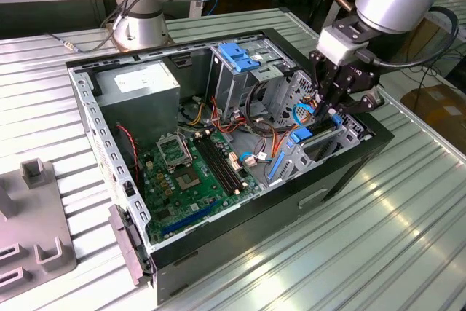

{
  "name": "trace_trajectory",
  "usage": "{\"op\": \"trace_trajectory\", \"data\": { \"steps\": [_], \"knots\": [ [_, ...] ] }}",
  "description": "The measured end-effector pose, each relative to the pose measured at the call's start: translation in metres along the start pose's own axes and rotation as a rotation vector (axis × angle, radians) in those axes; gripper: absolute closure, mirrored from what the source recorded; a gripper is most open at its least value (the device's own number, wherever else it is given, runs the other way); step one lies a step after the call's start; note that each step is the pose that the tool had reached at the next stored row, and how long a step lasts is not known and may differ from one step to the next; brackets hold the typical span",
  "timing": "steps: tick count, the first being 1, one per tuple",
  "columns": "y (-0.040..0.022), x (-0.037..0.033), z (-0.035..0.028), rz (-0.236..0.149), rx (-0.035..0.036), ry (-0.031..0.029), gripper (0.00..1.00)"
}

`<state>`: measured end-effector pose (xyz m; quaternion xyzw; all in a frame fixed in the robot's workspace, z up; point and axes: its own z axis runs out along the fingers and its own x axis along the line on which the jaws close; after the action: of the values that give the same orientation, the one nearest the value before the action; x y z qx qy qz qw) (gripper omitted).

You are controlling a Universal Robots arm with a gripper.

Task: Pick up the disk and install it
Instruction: 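Insert the second disk wire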

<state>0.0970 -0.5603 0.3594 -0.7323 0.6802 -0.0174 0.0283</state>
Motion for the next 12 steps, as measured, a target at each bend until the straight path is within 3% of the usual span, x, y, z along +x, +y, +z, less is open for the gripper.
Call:
{"op": "trace_trajectory", "data": {
  "steps": [3,5,6,7,9,12],
  "knots": [
    [0.0024,0.0003,0.0007,0.0,0.0269,0.0006,0.84],
    [0.0039,0.0002,0.0016,-0.001,0.0382,0.0013,0.84],
    [0.005,0.0001,0.0026,-0.001,0.049,0.0023,0.84],
    [0.0059,0.0001,0.0037,-0.001,0.0555,0.0031,0.84],
    [0.0069,0.0001,0.005,-0.001,0.0607,0.0033,0.84],
    [0.0078,0.0,0.0065,-0.001,0.0631,0.0034,0.84]
  ]
}}
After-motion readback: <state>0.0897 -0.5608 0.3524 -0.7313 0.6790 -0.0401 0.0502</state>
